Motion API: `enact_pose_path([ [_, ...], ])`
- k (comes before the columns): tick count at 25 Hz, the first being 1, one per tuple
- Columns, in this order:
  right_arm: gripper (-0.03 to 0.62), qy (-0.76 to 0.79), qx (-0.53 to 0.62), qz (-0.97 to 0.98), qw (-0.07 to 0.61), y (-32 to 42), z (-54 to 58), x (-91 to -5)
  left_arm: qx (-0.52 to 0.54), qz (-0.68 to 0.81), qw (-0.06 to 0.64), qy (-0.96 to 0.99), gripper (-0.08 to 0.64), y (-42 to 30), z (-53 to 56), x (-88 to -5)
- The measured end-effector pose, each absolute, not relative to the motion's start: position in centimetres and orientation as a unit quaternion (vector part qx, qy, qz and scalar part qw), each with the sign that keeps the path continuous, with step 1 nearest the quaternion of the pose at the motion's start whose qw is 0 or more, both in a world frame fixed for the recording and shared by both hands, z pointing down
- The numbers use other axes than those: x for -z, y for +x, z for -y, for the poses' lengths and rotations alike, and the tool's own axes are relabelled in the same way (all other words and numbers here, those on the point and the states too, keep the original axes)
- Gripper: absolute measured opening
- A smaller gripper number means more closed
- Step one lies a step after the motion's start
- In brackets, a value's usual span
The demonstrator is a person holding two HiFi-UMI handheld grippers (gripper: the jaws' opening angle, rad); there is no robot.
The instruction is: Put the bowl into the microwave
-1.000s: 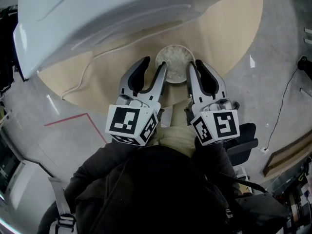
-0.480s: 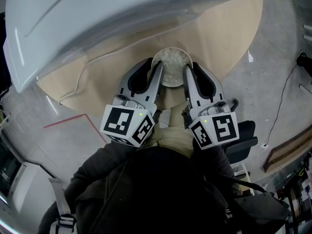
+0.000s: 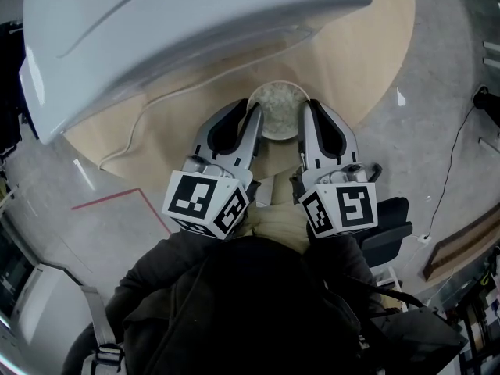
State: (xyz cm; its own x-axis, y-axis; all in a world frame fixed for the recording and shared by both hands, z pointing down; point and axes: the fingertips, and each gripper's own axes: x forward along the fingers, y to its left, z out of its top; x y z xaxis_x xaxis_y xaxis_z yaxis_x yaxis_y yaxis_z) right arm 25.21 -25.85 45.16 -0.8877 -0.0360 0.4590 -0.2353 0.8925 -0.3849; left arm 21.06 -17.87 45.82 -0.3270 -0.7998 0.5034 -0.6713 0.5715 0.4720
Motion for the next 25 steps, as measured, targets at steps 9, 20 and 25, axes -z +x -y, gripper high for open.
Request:
enact_pose_path([
  [9, 0.028, 0.084, -0.198, 0.958, 0.19, 24.3, 26.3, -40.1, 0.097, 0.817, 0.322, 0.469, 0.072, 20.0, 18.3, -40.9],
  [20, 0.028, 0.12, -0.181, 0.964, 0.155, 27.5, 24.8, -36.9, 0.094, 0.81, 0.293, 0.5, 0.072, 22.7, 17.0, -37.8],
  [25, 0.028, 0.122, -0.186, 0.963, 0.15, 30.7, 23.4, -36.8, 0.091, 0.811, 0.294, 0.498, 0.072, 25.8, 15.7, -37.5],
])
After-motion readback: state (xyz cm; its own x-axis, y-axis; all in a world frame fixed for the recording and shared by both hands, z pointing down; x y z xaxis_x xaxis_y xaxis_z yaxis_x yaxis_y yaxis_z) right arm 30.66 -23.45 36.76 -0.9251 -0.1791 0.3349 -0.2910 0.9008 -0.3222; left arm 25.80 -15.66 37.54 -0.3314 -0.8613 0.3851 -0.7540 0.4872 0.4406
